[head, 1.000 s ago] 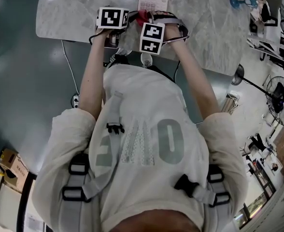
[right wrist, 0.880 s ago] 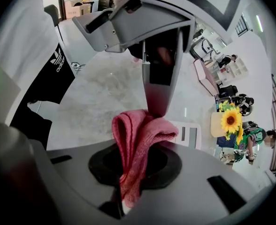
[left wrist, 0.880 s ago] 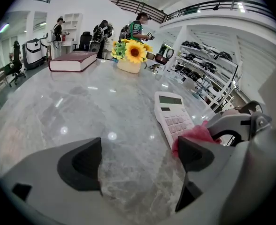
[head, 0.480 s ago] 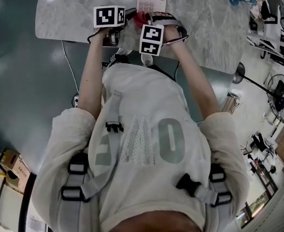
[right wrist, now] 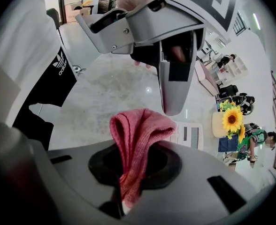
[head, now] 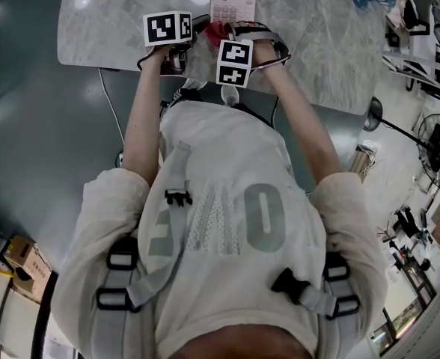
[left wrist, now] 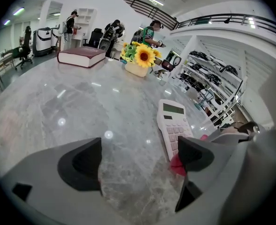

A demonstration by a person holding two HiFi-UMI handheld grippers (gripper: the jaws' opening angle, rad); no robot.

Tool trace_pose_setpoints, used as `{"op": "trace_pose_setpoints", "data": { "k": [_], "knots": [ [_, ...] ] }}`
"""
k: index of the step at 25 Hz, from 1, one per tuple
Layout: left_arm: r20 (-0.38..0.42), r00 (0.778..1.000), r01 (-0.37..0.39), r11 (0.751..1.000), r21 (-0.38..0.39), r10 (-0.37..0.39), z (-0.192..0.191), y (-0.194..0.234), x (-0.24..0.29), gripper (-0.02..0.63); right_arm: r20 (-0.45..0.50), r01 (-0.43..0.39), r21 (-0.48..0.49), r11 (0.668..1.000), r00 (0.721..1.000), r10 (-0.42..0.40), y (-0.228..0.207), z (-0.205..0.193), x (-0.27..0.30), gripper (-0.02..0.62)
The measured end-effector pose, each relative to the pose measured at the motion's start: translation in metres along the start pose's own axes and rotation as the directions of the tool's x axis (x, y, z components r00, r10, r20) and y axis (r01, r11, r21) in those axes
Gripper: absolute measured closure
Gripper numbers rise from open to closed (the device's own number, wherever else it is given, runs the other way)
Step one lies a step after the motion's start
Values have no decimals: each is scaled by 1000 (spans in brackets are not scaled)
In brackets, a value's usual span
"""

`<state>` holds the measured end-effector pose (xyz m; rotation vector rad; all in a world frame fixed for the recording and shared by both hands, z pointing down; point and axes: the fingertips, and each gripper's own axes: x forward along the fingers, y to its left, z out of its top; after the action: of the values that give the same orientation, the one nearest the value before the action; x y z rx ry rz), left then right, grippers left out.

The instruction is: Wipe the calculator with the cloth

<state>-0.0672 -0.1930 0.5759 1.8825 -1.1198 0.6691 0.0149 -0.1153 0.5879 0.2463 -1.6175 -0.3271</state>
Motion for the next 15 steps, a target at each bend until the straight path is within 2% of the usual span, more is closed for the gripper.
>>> {"op": "trace_pose_setpoints", "data": {
  "k": [3, 5, 7, 11, 13, 15],
  "knots": [
    [-12, 1000, -15, 999, -44, 14, 6, 0, 3, 87, 21, -5, 26, 1000, 1000, 4, -9, -3, -3, 537],
    [-17, 999, -41, 996, -82, 40, 10, 1, 4, 87, 26, 22, 43, 999, 999, -23, -22, -7, -8, 537],
    [11, 998, -64, 995, -75, 65, 21, -1, -1, 87, 33, 57, 67, 996, 998, -60, -36, -11, -17, 537],
    [157, 985, -70, 998, 0, 69, 82, -19, -26, 87, 55, 164, 145, 976, 983, -174, -85, -23, -49, 537],
    [241, 969, -56, 998, 23, 49, 117, -36, -43, 87, 57, 226, 172, 959, 969, -239, -109, -34, -67, 537],
    [329, 944, -54, 997, 58, 32, 143, -53, -65, 87, 63, 272, 199, 942, 955, -289, -123, -41, -87, 537]
  ]
}}
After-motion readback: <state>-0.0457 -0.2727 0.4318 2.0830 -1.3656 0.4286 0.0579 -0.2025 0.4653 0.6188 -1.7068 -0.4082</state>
